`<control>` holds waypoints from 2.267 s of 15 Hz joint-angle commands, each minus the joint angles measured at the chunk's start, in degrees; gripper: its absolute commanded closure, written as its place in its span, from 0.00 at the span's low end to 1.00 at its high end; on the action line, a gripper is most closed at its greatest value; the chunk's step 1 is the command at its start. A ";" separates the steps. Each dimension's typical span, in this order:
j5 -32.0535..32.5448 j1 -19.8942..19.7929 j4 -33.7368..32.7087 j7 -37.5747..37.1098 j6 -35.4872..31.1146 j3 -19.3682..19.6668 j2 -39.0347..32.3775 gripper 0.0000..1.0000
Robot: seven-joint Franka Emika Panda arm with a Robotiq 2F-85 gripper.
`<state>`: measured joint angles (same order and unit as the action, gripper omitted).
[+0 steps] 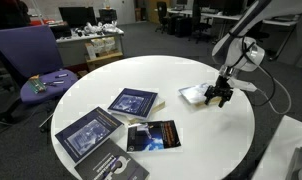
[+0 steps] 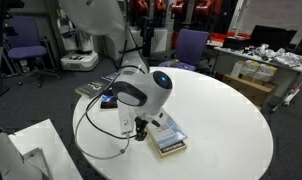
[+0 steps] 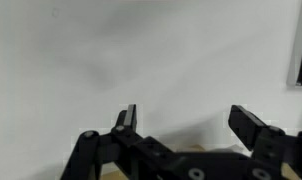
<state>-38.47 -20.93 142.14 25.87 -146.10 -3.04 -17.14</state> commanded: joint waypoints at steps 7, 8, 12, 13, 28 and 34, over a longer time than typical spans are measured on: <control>-3.76 9.91 0.18 -6.50 -1.89 1.30 10.14 0.00; -3.80 11.13 -0.72 -7.93 -3.11 1.10 9.65 0.00; -0.06 15.73 -4.49 -15.63 -8.86 1.04 5.89 0.00; 1.43 16.60 -5.56 -17.66 -10.33 1.14 4.36 0.00; 19.16 19.59 -21.59 -36.69 -12.34 1.86 -15.52 0.00; 18.95 18.11 -23.57 -35.93 -11.47 1.81 -16.57 0.00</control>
<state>-20.72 -2.12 119.82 -8.99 -158.85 -1.77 -33.86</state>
